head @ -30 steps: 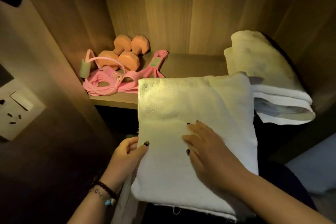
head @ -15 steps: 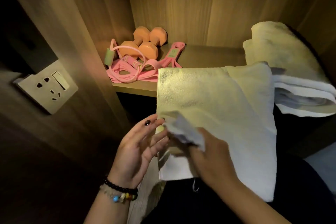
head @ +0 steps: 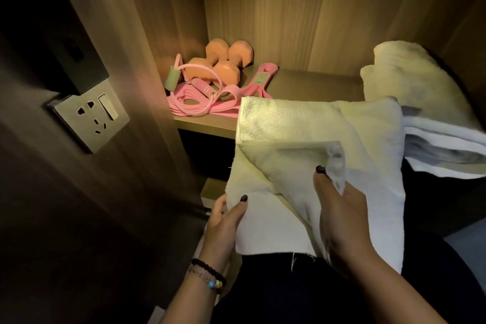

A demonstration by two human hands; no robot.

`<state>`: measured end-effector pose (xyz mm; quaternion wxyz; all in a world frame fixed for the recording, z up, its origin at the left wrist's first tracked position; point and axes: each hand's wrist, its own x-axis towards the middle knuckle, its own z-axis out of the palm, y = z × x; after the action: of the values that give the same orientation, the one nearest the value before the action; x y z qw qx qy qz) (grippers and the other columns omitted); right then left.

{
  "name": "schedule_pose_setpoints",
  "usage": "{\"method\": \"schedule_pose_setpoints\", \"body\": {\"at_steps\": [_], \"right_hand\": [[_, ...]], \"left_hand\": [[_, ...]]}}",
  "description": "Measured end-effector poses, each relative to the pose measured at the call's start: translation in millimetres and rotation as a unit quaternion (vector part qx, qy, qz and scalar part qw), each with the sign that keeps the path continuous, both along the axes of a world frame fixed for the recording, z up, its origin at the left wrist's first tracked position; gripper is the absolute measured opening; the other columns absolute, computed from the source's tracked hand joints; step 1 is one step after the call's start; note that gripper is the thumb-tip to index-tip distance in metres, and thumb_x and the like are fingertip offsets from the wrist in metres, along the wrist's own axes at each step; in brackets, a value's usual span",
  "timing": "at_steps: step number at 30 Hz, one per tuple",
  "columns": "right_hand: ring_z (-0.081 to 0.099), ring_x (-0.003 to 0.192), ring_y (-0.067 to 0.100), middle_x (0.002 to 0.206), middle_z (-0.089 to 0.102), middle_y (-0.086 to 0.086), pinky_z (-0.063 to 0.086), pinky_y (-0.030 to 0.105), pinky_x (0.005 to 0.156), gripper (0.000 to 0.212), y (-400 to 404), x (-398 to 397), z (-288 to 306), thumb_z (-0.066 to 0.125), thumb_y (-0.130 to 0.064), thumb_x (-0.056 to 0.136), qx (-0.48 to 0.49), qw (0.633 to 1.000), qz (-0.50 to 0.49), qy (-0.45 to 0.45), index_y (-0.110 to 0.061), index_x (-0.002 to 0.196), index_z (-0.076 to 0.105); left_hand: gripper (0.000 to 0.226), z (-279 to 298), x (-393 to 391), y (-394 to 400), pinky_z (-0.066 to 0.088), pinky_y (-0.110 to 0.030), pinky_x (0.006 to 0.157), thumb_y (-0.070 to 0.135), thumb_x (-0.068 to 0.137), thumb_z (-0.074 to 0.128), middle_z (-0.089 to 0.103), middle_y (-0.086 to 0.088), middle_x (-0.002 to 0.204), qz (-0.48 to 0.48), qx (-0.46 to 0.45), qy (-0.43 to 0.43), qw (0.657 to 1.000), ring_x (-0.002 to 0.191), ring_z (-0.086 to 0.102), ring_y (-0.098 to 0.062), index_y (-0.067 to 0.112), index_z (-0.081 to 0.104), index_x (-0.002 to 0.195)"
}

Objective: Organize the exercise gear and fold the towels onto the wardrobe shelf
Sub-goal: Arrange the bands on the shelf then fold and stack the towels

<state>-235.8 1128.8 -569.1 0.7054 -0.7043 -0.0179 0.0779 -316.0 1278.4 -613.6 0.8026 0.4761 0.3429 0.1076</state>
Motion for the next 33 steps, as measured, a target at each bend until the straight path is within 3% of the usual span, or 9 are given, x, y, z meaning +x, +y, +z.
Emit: {"method": "schedule_pose_setpoints", "body": {"at_steps": [3, 6, 9, 12, 16, 18, 24, 28, 33], "right_hand": [[0.035, 0.055, 0.003, 0.056, 0.039, -0.004, 0.029, 0.023, 0.056, 0.027, -2, -12, -5, 0.053, -0.024, 0.08, -0.065, 0.979, -0.019, -0.191, -0.019, 0.058, 0.04], [0.049, 0.062, 0.0, 0.069, 0.054, -0.013, 0.034, 0.012, 0.055, 0.009, -3, -18, -9, 0.049, -0.027, 0.079, -0.142, 0.933, 0.058, -0.326, -0.031, 0.075, 0.055], [0.056, 0.096, -0.007, 0.11, 0.06, -0.023, 0.042, 0.005, 0.077, 0.051, 1, -24, -6, 0.059, -0.055, 0.08, -0.216, 0.9, 0.142, -0.353, -0.026, 0.122, 0.058], [0.053, 0.107, -0.004, 0.124, 0.056, -0.017, 0.043, 0.01, 0.083, 0.069, 4, -25, -7, 0.067, -0.058, 0.073, -0.289, 0.861, 0.153, -0.389, -0.026, 0.131, 0.051], [0.057, 0.066, 0.0, 0.076, 0.065, -0.013, 0.047, 0.023, 0.064, 0.008, 6, -13, -2, 0.06, -0.023, 0.076, -0.133, 0.966, 0.082, -0.208, -0.029, 0.081, 0.059], [0.052, 0.059, 0.009, 0.061, 0.058, -0.002, 0.043, 0.031, 0.062, 0.018, 6, -9, 3, 0.062, -0.013, 0.085, -0.057, 0.991, 0.054, -0.111, -0.016, 0.068, 0.054], [0.064, 0.081, 0.027, 0.079, 0.069, 0.008, 0.047, 0.041, 0.072, 0.016, -4, 0, -2, 0.061, -0.028, 0.087, 0.006, 0.994, 0.11, 0.001, -0.014, 0.081, 0.067], [0.07, 0.081, 0.033, 0.083, 0.073, 0.016, 0.051, 0.044, 0.078, 0.025, -5, 9, 6, 0.065, -0.035, 0.088, 0.061, 0.992, 0.05, 0.098, -0.012, 0.084, 0.072], [0.052, 0.059, 0.016, 0.063, 0.053, 0.01, 0.038, 0.03, 0.061, 0.047, 1, 10, 11, 0.063, -0.049, 0.085, 0.017, 0.999, 0.01, 0.047, -0.004, 0.072, 0.055]], "left_hand": [[0.027, 20, -3, 2, 0.056, -0.025, 0.063, 0.021, 0.09, 0.058, 0.071, -0.004, 0.104, 0.018, 0.011, -0.056, 0.998, 0.082, 0.071, -0.012, 0.019, 0.058, 0.117], [0.039, 44, -6, -4, 0.055, -0.031, 0.076, 0.031, 0.091, 0.046, 0.069, -0.01, 0.115, -0.017, -0.072, -0.145, 0.987, 0.097, 0.068, -0.019, 0.013, 0.061, 0.122], [0.05, 54, -8, -9, 0.052, -0.038, 0.088, 0.036, 0.093, 0.038, 0.067, -0.017, 0.118, -0.035, -0.154, -0.152, 0.976, 0.105, 0.067, -0.025, 0.004, 0.063, 0.121], [0.046, 49, -11, -3, 0.05, -0.039, 0.094, 0.027, 0.097, 0.035, 0.067, -0.019, 0.117, -0.053, -0.152, -0.16, 0.974, 0.108, 0.066, -0.026, -0.001, 0.069, 0.112], [0.035, 42, -5, -3, 0.054, -0.025, 0.073, 0.006, 0.078, 0.056, 0.07, -0.007, 0.101, -0.072, -0.025, -0.146, 0.986, 0.081, 0.066, -0.017, 0.014, 0.074, 0.107], [0.034, 38, -1, -6, 0.05, -0.023, 0.066, 0.01, 0.074, 0.062, 0.066, -0.007, 0.094, -0.039, -0.013, -0.127, 0.991, 0.076, 0.061, -0.013, 0.017, 0.072, 0.106], [0.048, 29, 4, -13, 0.054, -0.027, 0.069, 0.028, 0.066, 0.069, 0.068, -0.001, 0.094, 0.012, -0.009, -0.088, 0.996, 0.078, 0.067, -0.011, 0.014, 0.061, 0.111], [0.054, 30, 2, -13, 0.056, -0.041, 0.085, 0.033, 0.062, 0.073, 0.067, -0.008, 0.107, 0.015, 0.038, -0.053, 0.998, 0.09, 0.068, -0.02, 0.02, 0.059, 0.112], [0.051, 30, 2, -12, 0.058, -0.033, 0.074, 0.022, 0.069, 0.072, 0.074, -0.006, 0.096, 0.017, 0.014, -0.063, 0.998, 0.081, 0.071, -0.017, 0.018, 0.057, 0.118]]}}
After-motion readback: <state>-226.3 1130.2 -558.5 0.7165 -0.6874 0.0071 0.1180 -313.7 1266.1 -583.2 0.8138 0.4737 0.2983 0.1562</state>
